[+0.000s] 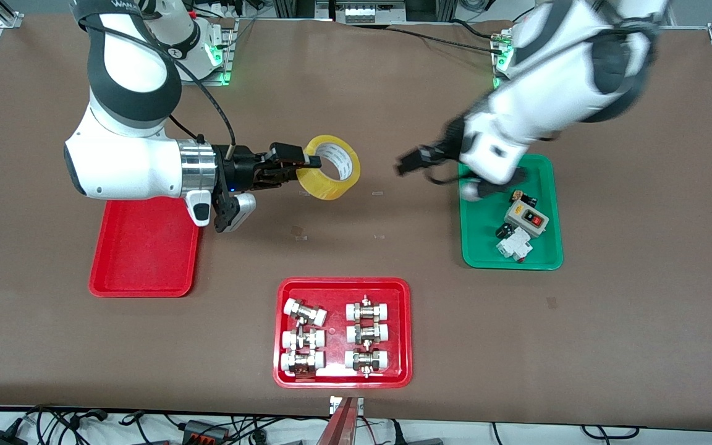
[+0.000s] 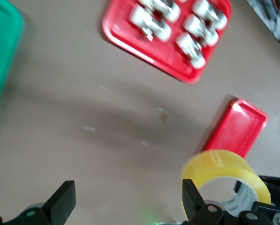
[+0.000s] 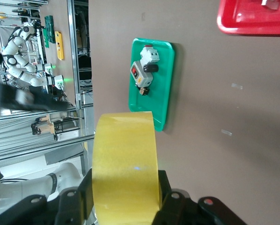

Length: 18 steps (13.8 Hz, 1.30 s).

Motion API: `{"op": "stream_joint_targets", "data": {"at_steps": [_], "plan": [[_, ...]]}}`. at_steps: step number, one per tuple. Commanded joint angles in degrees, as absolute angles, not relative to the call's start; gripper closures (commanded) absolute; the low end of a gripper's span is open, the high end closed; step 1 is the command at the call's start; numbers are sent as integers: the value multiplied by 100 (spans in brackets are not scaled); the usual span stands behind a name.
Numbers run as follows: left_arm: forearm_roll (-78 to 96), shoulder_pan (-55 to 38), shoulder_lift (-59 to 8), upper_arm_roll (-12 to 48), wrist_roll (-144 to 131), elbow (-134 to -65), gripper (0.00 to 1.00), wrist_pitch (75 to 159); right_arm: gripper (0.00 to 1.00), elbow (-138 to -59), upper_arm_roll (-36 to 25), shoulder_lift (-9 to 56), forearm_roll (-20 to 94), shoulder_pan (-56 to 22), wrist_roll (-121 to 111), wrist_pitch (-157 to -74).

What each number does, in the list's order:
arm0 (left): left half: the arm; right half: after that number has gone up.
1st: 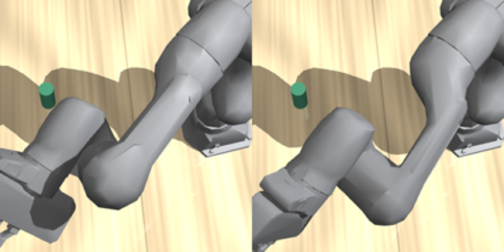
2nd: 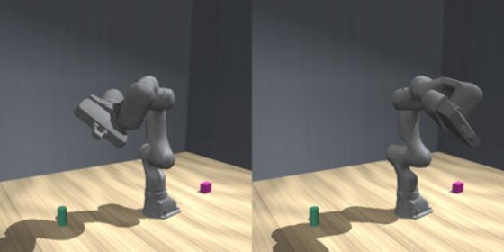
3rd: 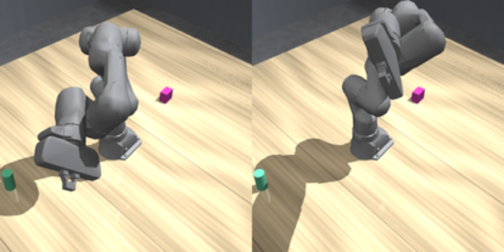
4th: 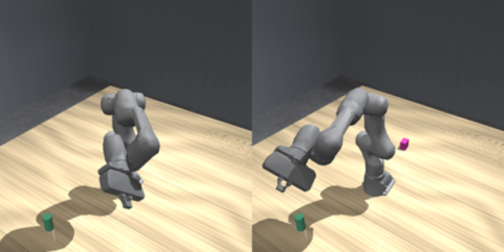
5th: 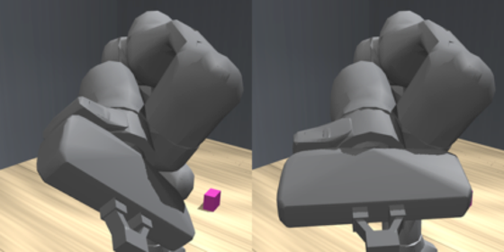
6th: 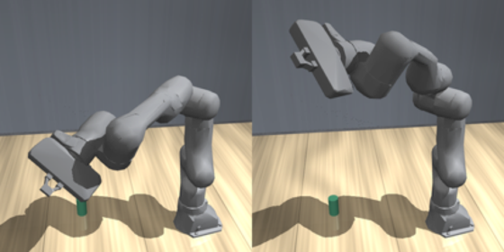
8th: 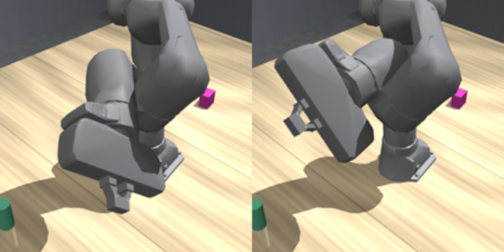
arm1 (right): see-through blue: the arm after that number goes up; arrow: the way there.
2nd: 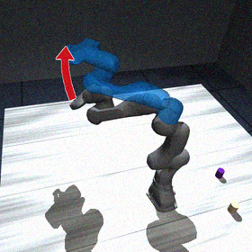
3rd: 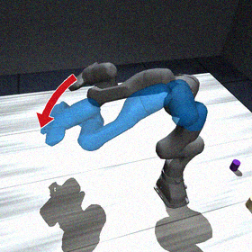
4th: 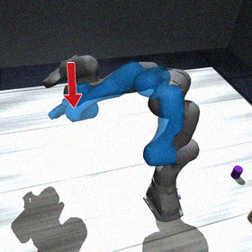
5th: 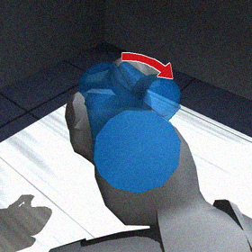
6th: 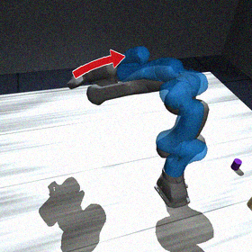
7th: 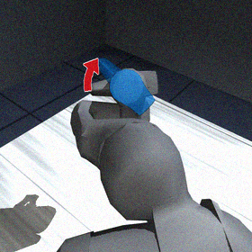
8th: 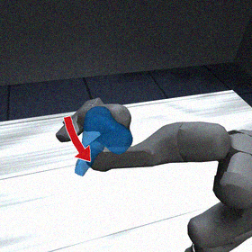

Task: Left arm passes tape to right arm into tray
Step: 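Open the left gripper and withdraw it while the right gripper holds tape, then carry the tape over the empty red tray with the right gripper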

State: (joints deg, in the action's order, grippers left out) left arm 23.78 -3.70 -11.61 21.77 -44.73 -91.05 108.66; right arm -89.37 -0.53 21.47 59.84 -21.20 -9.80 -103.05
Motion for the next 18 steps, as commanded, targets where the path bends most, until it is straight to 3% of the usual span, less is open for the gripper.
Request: {"op": "stream_joint_targets", "data": {"at_steps": [1, 5, 12, 18], "plan": [[1998, 165, -730, 2206, -4009, -9325, 0, 10382, 59, -8894, -70, 2381, 6012, -1908, -1221, -10257], [1495, 931, -572, 2215, -2703, -9325, 0, 9741, 59, -9166, -79, 2522, 5363, -1145, -1230, -10213], [178, 387, -203, 898, -1374, -9343, 0, 9369, 59, -9167, -79, 3427, 4781, 710, -2283, -9441], [-377, 246, 140, 326, -362, -9431, 0, 9352, 59, -9097, -79, 3796, 4738, 1564, -3023, -9158]]}}
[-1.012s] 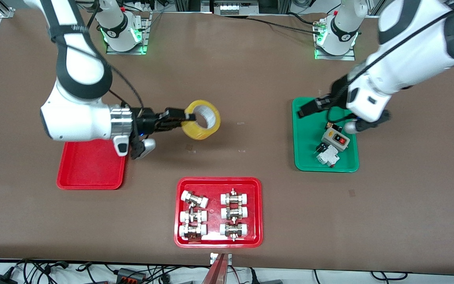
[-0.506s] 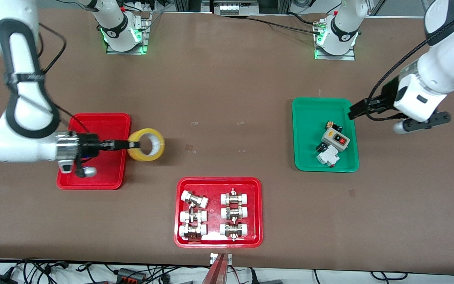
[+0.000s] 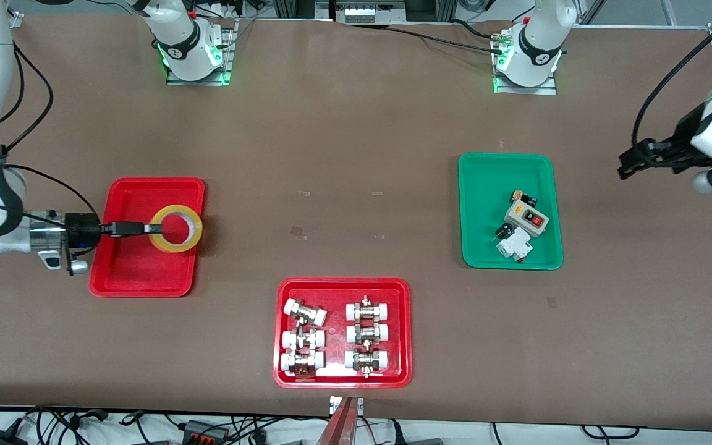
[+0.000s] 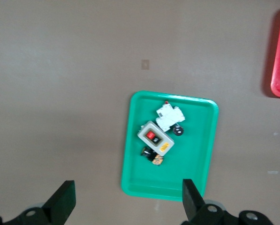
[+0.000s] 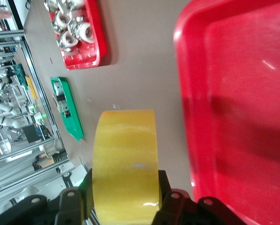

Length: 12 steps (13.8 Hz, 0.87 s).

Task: Left arm passes tape to right arm into tray
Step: 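Carry the tape over the empty red tray with the right gripper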

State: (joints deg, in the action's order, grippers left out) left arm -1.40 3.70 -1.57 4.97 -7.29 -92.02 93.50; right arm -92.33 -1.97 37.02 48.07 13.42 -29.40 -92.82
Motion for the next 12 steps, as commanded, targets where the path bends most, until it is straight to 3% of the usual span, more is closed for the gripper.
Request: {"op": "stream_joint_targets", "data": {"at_steps": [1, 12], "plan": [[-387, 246, 193, 308, -273, -9431, 0, 9334, 59, -9097, -79, 3814, 4589, 1660, -3041, -9167], [-308, 325, 351, 343, -141, -9440, 0, 9264, 59, -8807, -70, 4623, 4482, 2320, -4061, -9185]]}}
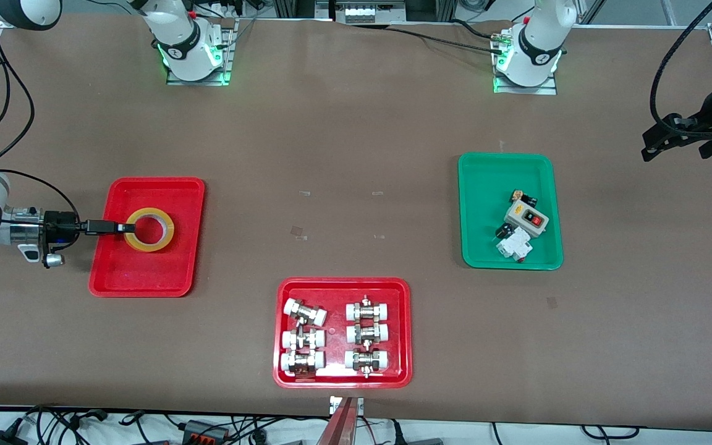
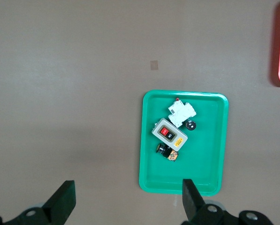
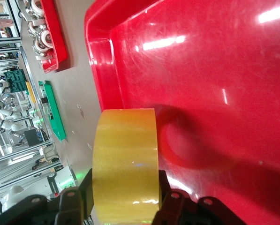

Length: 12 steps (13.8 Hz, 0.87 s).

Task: Left arm passes tape to right arm into tray
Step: 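Carry the tape over the empty red tray with the right gripper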

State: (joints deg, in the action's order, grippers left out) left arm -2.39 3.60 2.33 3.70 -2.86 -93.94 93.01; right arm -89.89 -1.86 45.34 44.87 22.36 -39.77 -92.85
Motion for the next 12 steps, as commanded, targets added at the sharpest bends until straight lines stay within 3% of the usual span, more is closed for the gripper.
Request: {"op": "stream_joint_targets", "data": {"at_steps": [1, 5, 6, 7, 8, 12], "plan": [[-308, 316, 352, 360, -141, -9344, 0, 9238, 59, -8781, -70, 4623, 4491, 2320, -4052, -9185], [-316, 290, 351, 422, -149, -9062, 0, 8798, 57, -8780, -44, 4728, 4658, 2355, -4104, -9150], [-308, 290, 343, 422, -149, -9062, 0, 8807, 50, -8780, -44, 4763, 4658, 2364, -4131, -9158], [-308, 264, 325, 422, -141, -9062, 0, 8807, 18, -8780, -44, 4764, 4658, 2364, -4122, -9184], [-299, 255, 290, 422, -149, -9062, 0, 8824, 0, -8763, -44, 4764, 4641, 2356, -4139, -9193], [87, 316, 193, 334, -36, -9061, 0, 8850, 0, -8333, -44, 4711, 4151, 2189, -4131, -9421]]}}
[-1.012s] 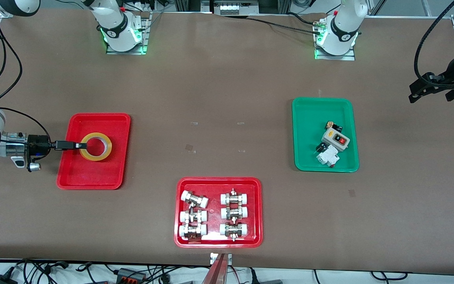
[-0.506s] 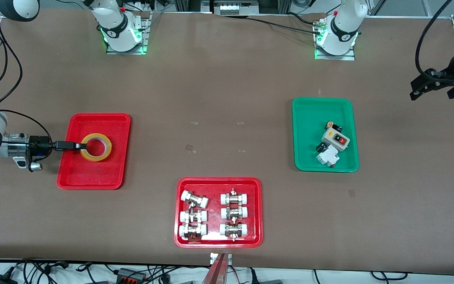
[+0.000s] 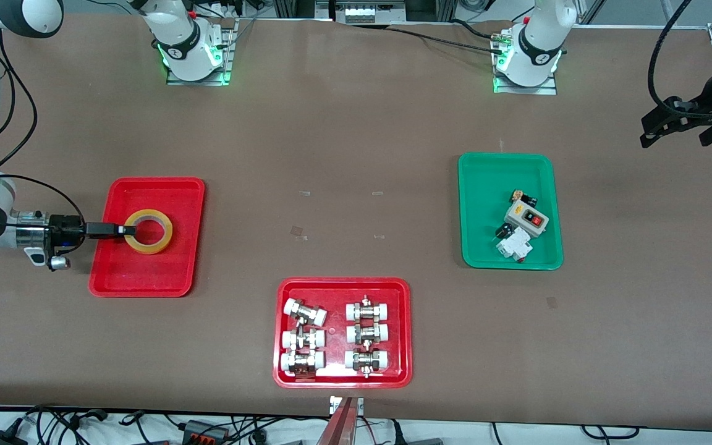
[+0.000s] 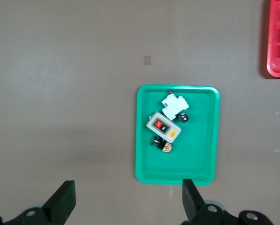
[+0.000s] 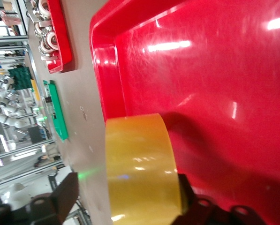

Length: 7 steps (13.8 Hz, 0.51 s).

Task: Left arm passes tape to right arm into tray
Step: 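Carry the tape over the empty red tray with the right gripper, then lower the tape into the red tray and open the right gripper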

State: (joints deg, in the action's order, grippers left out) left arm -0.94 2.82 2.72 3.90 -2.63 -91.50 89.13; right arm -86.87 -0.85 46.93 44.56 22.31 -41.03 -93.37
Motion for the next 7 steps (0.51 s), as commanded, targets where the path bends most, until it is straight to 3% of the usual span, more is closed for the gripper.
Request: {"op": "stream_joint_targets", "data": {"at_steps": [1, 7], "plan": [[79, 316, 193, 334, -9, -9062, 0, 8851, 0, -8228, -35, 4702, 3931, 2119, -4131, -9491], [-9, 308, -8, 343, -53, -8737, 0, 8807, 0, -8165, -35, 4676, 3656, 1969, -4148, -9773]]}}
